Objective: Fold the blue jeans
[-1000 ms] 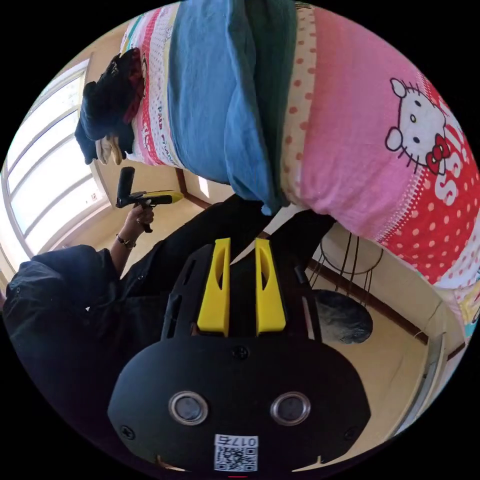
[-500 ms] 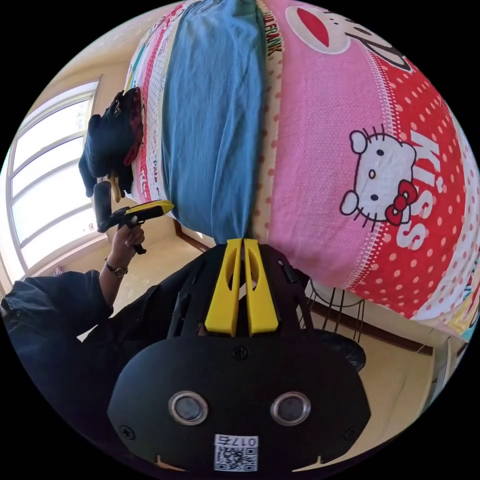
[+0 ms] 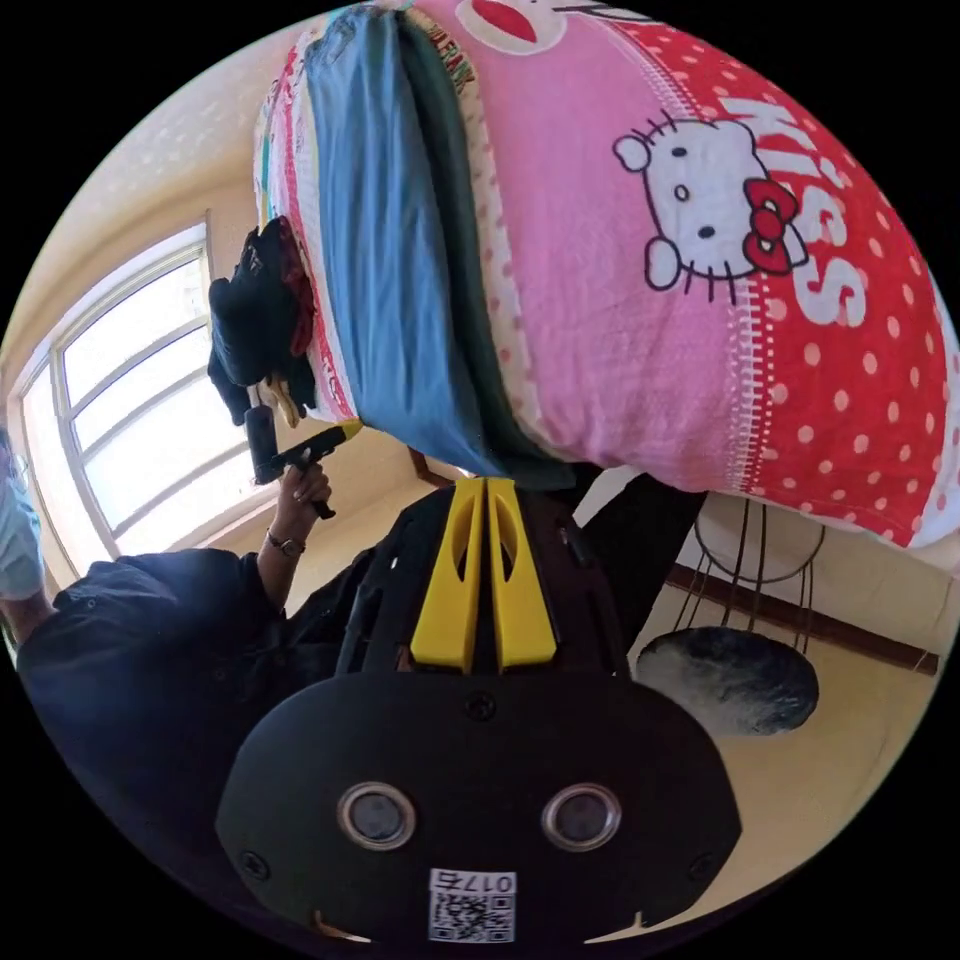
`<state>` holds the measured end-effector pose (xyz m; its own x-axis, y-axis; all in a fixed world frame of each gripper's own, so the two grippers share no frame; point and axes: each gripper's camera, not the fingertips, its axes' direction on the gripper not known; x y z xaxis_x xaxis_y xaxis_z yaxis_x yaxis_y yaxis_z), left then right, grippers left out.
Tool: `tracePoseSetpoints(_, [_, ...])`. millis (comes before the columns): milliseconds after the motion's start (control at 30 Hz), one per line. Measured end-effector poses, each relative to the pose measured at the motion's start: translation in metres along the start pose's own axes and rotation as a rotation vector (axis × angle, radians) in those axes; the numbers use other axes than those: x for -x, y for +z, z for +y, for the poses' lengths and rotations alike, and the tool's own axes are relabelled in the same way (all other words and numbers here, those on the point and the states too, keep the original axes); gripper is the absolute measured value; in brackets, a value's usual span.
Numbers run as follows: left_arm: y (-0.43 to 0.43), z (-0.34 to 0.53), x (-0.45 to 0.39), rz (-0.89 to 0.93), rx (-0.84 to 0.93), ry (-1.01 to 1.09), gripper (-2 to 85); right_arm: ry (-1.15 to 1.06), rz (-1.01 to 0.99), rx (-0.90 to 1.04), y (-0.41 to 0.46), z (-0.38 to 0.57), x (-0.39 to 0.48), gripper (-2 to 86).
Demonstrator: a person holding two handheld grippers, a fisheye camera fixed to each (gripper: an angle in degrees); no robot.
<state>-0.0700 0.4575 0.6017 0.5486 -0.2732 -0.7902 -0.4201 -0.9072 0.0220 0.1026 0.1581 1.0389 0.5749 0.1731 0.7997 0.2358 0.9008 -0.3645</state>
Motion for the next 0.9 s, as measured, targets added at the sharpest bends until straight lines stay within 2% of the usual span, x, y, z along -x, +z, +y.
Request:
tracePoseSetpoints(67, [-0.018, -0.007, 0.004, 0.025, -0.058, 0.022, 4.9, -0.031, -0.018, -0.057, -0.012, -0.002, -0.004, 3.7])
tracePoseSetpoints(167, [-0.045, -0.033, 0.008, 0.136, -0.151, 0.103, 12.0, -0.057, -0.034, -0.199, -0.047, -0.017, -0.015, 9.1])
tracePoseSetpoints(233, [-0.052, -0.067, 0.015, 0.248, -0.174, 0.131, 16.1, -0.123, -0.118, -0.303, -0.072, -0.044, -0.029, 11.4])
tracePoseSetpoints(367, [-0.051, -0.127, 0.022, 0.344, -0.164, 0.157, 17.7, -0.159, -0.272, -0.362, -0.091, -0.101, -0.053, 13.0])
tracePoseSetpoints(533, [-0.035, -0.197, 0.015, 0.402, 0.021, 0.184, 14.3, -0.26, -0.423, -0.263, -0.093, -0.183, -0.052, 12.7])
tracePoseSetpoints(733, [0.008, -0.211, 0.004, 0.475, 0.16, 0.215, 8.2, -0.368, -0.357, -0.025, -0.058, -0.222, -0.025, 8.0])
tracePoseSetpoints(900, [-0.011, -0.18, 0.001, 0.558, -0.018, 0.267, 1.5, -0.44, -0.415, -0.163, -0.081, -0.171, -0.02, 1.2])
